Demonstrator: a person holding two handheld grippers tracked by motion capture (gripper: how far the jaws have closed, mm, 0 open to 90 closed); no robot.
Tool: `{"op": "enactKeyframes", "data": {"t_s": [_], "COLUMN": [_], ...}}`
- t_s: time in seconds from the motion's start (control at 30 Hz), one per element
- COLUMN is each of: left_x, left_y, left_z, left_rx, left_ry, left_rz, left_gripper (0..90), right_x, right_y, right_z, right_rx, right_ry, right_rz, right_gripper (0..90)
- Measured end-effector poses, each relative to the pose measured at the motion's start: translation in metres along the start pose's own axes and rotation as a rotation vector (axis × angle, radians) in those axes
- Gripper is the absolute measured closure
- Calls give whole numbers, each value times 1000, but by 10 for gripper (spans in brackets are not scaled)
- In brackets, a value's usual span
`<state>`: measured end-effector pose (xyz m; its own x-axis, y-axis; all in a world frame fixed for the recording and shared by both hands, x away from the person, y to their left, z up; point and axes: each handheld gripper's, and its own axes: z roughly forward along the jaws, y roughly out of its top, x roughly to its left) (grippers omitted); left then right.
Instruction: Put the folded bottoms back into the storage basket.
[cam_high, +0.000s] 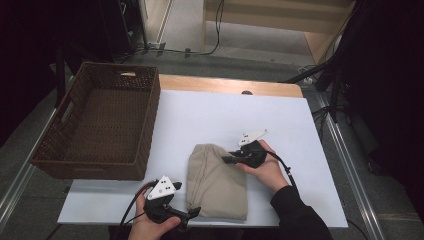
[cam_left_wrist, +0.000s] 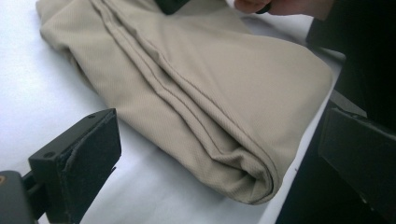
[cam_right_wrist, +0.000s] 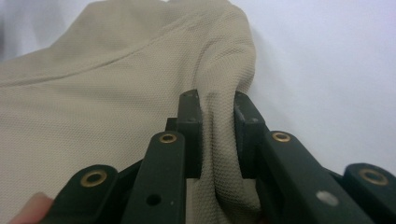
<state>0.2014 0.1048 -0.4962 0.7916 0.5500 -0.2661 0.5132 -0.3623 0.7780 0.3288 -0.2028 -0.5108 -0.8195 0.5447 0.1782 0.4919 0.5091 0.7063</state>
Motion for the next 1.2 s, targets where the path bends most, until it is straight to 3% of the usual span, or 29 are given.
{"op": "enactKeyframes", "data": {"t_s": [0.1,0.37,0.7,0.83,0.97,1.2], "left_x": [0,-1,-6,-12,-20,-29], "left_y": [3,13,22,22,21,20], "left_z": [6,27,53,57,59,62], "left_rx": [10,62,113,129,130,126], "left_ry": [4,72,114,158,159,190], "left_rz": [-19,-79,-107,-85,-66,-58], "left_gripper": [0,0,44,64,253,346], "right_x": [-3,-5,-1,0,1,2], "right_y": [-7,-21,-38,-41,-43,-43], "right_z": [-10,-27,-47,-49,-49,-48], "right_rx": [-29,-69,-102,-106,-108,-116], "right_ry": [-32,-84,-125,-130,-134,-138], "right_rz": [17,39,50,52,49,40], "right_gripper": [751,750,749,750,749,749]}}
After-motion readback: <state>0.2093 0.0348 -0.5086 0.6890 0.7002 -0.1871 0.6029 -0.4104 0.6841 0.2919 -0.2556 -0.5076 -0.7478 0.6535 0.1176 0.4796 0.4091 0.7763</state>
